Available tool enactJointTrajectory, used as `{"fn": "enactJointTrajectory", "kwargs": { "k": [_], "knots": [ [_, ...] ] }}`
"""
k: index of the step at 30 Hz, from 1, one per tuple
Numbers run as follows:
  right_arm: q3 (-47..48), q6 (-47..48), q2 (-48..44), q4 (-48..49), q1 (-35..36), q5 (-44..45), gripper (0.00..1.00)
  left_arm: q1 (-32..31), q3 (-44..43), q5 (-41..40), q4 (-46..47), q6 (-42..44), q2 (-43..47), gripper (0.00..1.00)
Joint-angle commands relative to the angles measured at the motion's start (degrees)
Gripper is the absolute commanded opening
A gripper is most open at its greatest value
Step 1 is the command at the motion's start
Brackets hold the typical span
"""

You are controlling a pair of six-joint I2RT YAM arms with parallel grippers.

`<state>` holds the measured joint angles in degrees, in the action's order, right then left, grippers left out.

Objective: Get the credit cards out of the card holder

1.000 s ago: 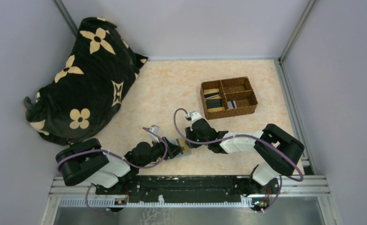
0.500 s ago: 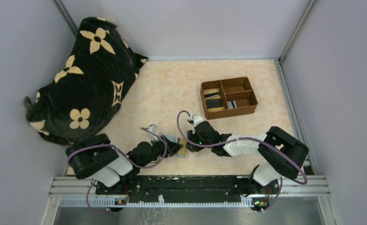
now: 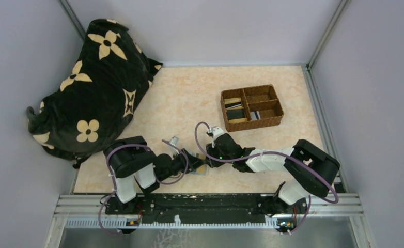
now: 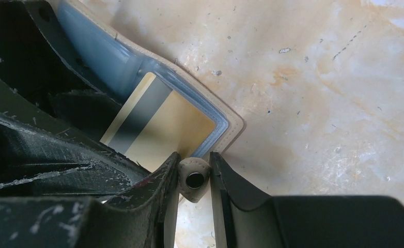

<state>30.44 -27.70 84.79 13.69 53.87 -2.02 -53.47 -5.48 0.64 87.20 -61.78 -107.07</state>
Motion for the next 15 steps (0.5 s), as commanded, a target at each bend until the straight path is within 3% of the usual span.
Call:
{"fn": "enactJointTrajectory", "kwargs": {
  "k": [1, 15],
  "knots": [
    [-0.92, -0.68, 1.11, -3.99, 1.0, -2.33, 0.27, -0.25, 2.95, 3.69, 15.37, 0.67, -1.58, 0.48],
    [-1.34, -0.83, 2.04, -3.87, 0.89, -1.68, 0.27, 4.78, 8.76, 5.59, 15.38, 0.76, 3.3, 0.49]
  ]
}}
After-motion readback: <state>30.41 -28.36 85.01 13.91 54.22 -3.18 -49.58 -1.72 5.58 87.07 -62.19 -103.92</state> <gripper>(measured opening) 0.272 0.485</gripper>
